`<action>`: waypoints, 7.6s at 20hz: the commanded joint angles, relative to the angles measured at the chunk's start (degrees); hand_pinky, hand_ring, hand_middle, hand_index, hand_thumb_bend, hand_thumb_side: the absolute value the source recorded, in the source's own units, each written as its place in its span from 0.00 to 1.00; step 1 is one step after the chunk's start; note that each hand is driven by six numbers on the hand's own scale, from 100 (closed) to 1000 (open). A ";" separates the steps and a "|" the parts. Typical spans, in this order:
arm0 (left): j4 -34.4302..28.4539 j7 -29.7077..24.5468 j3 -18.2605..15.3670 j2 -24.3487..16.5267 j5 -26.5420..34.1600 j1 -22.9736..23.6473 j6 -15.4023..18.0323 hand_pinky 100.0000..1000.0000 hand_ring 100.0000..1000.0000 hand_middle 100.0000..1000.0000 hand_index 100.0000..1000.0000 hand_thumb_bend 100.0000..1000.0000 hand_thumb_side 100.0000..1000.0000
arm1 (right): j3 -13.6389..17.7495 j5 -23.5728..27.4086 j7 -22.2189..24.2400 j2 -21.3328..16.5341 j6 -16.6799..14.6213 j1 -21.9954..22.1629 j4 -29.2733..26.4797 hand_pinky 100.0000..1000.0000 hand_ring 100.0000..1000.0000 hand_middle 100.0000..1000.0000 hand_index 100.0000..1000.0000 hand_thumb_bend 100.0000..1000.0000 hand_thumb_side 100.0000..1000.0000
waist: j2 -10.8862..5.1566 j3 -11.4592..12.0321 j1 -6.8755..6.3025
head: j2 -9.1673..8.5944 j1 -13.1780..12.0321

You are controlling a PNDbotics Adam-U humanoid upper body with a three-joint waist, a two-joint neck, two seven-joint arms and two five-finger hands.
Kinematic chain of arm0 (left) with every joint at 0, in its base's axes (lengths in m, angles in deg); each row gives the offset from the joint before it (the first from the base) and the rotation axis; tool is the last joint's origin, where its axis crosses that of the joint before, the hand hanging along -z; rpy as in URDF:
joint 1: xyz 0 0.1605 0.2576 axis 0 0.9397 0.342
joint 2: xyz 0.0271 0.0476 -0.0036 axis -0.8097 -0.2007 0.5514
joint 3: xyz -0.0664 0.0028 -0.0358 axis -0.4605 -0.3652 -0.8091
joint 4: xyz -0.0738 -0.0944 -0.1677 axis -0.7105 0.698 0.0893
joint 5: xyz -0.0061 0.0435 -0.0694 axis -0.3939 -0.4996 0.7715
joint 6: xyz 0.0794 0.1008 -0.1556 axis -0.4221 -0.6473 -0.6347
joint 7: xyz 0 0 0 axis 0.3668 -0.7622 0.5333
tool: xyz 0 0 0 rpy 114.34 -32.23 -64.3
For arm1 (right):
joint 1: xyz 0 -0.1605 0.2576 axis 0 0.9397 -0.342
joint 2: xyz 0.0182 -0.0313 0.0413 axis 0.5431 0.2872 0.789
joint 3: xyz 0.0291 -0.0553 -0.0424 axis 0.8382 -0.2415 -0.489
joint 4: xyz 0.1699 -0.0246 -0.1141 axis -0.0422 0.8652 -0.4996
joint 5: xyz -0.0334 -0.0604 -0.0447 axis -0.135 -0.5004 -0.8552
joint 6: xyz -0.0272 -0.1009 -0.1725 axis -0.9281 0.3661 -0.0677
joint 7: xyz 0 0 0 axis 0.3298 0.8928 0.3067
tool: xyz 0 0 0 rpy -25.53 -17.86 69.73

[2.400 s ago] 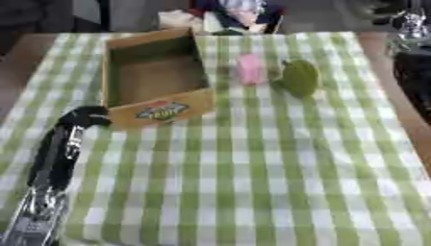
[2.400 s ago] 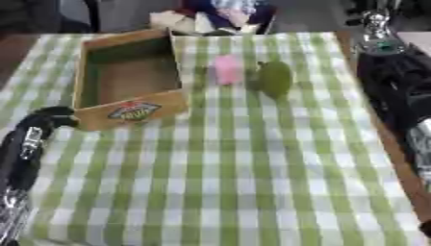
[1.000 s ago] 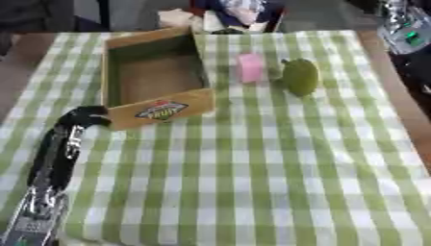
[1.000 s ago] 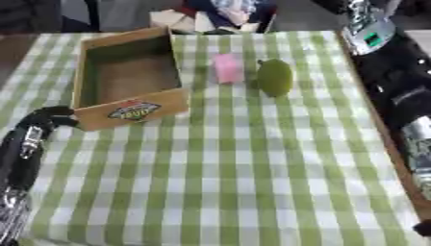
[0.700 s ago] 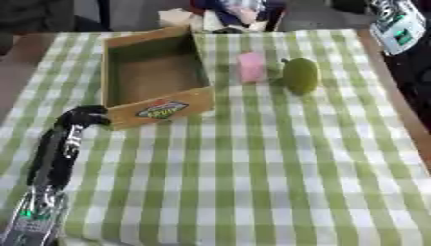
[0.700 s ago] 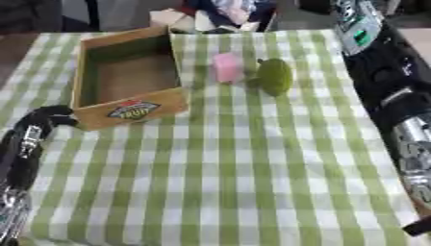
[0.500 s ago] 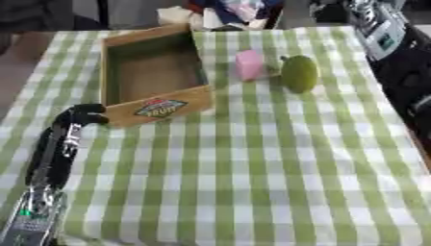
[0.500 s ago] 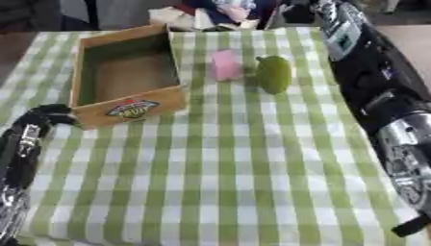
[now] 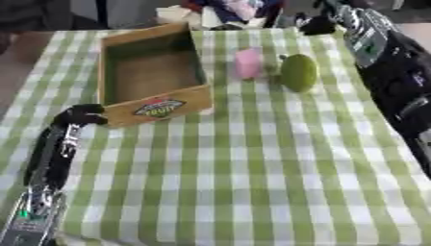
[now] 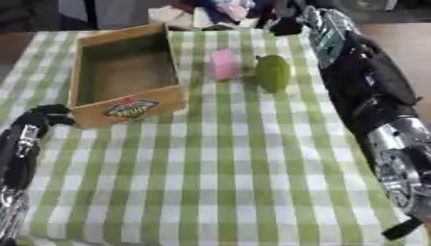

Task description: Pick up objects on the table and place them in the box.

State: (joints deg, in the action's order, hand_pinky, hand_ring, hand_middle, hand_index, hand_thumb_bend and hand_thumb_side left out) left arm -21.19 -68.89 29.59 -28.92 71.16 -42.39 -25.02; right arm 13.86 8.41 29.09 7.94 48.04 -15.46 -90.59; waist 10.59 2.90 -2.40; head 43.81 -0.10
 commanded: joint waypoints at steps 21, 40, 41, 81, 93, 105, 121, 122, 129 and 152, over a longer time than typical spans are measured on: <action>-0.55 0.06 -0.31 -0.37 -0.45 -0.07 0.08 0.83 0.60 0.62 0.73 0.00 0.90 | -0.58 -8.62 5.75 -0.95 -2.56 -0.28 2.08 0.73 0.78 0.83 0.97 0.13 0.54 | -0.75 -0.15 0.05 | 0.31 -0.12; -0.47 0.04 -0.38 -0.42 -0.59 0.08 0.09 0.83 0.60 0.62 0.73 0.00 0.90 | -2.02 -10.31 9.30 -0.46 -6.71 1.27 0.89 0.74 0.79 0.83 0.98 0.14 0.56 | -0.80 -0.68 -0.10 | 0.31 -0.27; -0.47 0.05 -0.40 -0.43 -0.60 0.08 0.09 0.83 0.60 0.62 0.73 0.00 0.90 | -2.15 -10.30 9.52 -0.48 -7.06 1.34 0.61 0.74 0.79 0.83 0.98 0.14 0.56 | -0.81 -0.71 -0.09 | 0.31 -0.28; -0.30 0.41 -0.90 -0.65 -0.94 0.32 -0.03 0.83 0.59 0.62 0.72 0.00 0.91 | -9.05 -2.14 16.17 -4.30 -18.99 6.66 -10.28 0.75 0.78 0.81 0.97 0.08 0.60 | -1.13 -1.70 0.47 | 0.31 -1.69; -0.31 0.41 -0.92 -0.65 -1.00 0.40 -0.01 0.83 0.59 0.62 0.72 0.00 0.91 | -10.63 -3.01 17.57 -3.80 -20.21 8.71 -10.00 0.76 0.79 0.80 0.95 0.08 0.61 | -1.06 -1.75 0.51 | 0.31 -1.82; -0.38 0.35 -0.89 -0.56 -0.97 0.41 0.02 0.83 0.59 0.62 0.72 0.00 0.91 | -9.63 -5.79 13.66 -2.32 -18.16 8.87 -8.49 0.72 0.72 0.63 0.79 0.08 0.44 | -0.91 -1.47 0.37 | 0.31 -1.70; -0.37 0.28 -0.87 -0.53 -0.92 0.26 0.01 0.83 0.58 0.62 0.72 0.00 0.91 | -9.72 -6.65 7.25 -1.76 -18.76 8.08 -10.32 0.63 0.53 0.21 0.37 0.00 0.00 | -0.90 -1.21 0.45 | 0.31 -1.76; -0.38 0.28 -0.87 -0.53 -0.91 0.24 0.01 0.83 0.58 0.62 0.72 0.00 0.91 | -9.82 -6.11 7.31 -1.81 -18.84 7.94 -10.96 0.62 0.53 0.20 0.36 0.00 0.00 | -0.91 -1.22 0.47 | 0.31 -1.74; -0.36 0.15 -0.79 -0.60 -0.87 0.30 0.02 0.83 0.58 0.61 0.72 0.00 0.91 | -10.56 -2.69 8.23 -1.06 -18.99 4.40 -15.53 0.62 0.52 0.19 0.35 0.00 0.00 | -1.13 -1.18 0.59 | 0.31 -1.56; 0.03 -1.78 1.16 -0.14 -0.48 -0.20 0.35 0.84 0.58 0.61 0.72 0.00 0.91 | -13.42 -5.66 9.79 18.79 -22.38 -3.35 -17.41 0.63 0.55 0.32 0.48 0.00 0.00 | -0.41 0.80 0.40 | -0.13 1.89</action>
State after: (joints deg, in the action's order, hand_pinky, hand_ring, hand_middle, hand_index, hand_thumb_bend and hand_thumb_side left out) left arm -20.48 -70.36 30.64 -28.74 70.54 -41.98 -24.78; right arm 0.64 3.38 38.89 25.92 26.16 -17.51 -106.97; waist 10.99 3.67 -1.77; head 43.81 1.40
